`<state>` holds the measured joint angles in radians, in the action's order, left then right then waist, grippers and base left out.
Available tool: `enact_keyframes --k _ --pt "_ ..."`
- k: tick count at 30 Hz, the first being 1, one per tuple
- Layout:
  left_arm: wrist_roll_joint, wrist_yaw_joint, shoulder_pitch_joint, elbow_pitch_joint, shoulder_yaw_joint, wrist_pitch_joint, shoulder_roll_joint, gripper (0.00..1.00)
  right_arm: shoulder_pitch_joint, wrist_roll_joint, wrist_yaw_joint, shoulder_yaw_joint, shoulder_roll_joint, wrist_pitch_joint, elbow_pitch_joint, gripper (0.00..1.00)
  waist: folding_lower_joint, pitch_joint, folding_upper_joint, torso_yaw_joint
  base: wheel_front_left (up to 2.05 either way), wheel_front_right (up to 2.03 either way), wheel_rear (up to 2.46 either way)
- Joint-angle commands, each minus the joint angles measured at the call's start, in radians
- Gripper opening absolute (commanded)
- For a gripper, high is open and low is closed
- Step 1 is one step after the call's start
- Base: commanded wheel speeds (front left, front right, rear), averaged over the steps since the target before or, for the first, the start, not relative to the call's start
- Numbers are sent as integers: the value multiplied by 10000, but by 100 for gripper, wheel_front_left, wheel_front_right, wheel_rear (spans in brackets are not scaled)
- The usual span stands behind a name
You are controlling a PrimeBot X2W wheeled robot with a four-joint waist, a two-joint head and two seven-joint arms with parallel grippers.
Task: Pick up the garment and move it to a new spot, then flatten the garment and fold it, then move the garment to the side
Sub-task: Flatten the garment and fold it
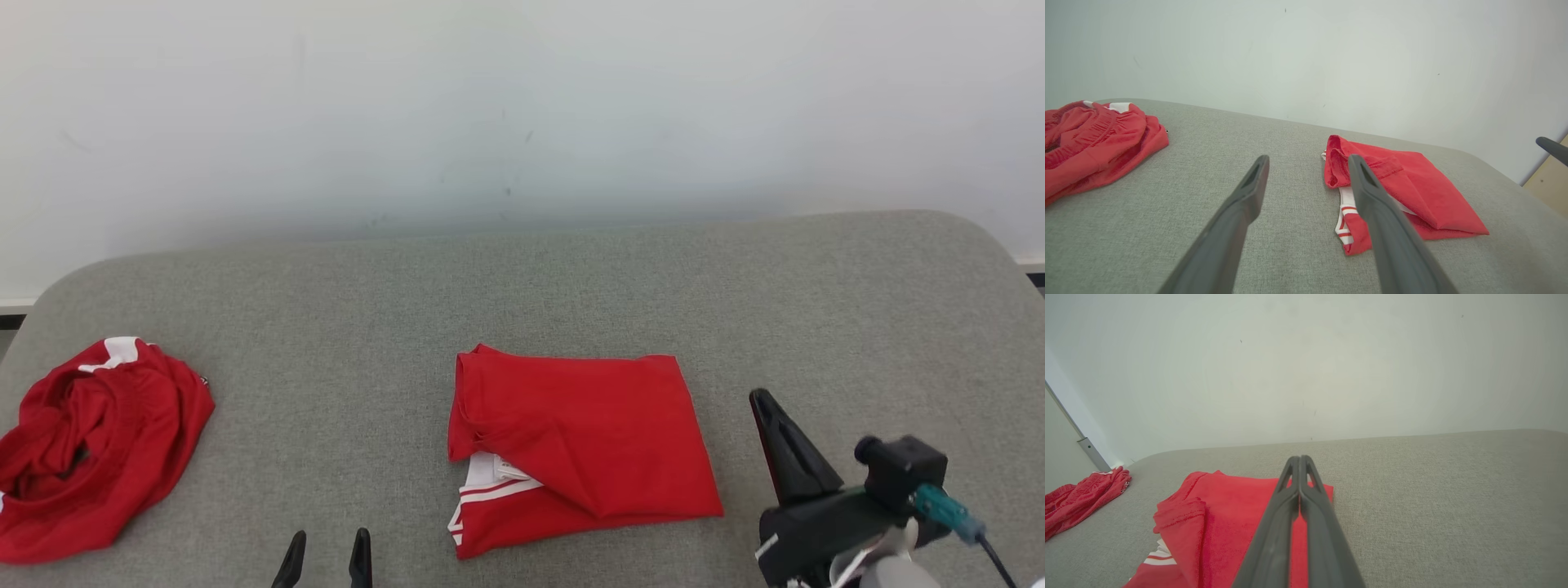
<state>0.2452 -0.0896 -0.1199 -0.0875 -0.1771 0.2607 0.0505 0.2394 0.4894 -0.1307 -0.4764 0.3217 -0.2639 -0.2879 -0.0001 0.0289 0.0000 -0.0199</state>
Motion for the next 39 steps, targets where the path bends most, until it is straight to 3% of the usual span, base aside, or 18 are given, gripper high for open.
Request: enact_keyframes --k 1,7,15,34,39 --pt "-112 -3 -119 -45 41 51 1 100 -369 -334 0 193 -101 -10 311 0 1 50 0 15 0 0 0" --pt "-274 4 -232 -96 89 51 1 100 -1485 -1424 0 571 -329 -12 1165 0 1 150 0 50 0 0 0" --pt "-457 81 -243 -149 -20 51 1 100 -1740 -1591 0 513 -522 -10 964 0 1 205 0 -64 0 0 0" --pt "-300 131 108 112 -584 51 3 100 1986 79 0 -2633 -991 -11 -3798 0 1 -206 0 -1360 0 0 0" --pt "-225 103 219 148 -674 51 3 100 2609 375 0 -3060 -894 -11 -4763 0 1 -413 0 -1740 0 0 0"
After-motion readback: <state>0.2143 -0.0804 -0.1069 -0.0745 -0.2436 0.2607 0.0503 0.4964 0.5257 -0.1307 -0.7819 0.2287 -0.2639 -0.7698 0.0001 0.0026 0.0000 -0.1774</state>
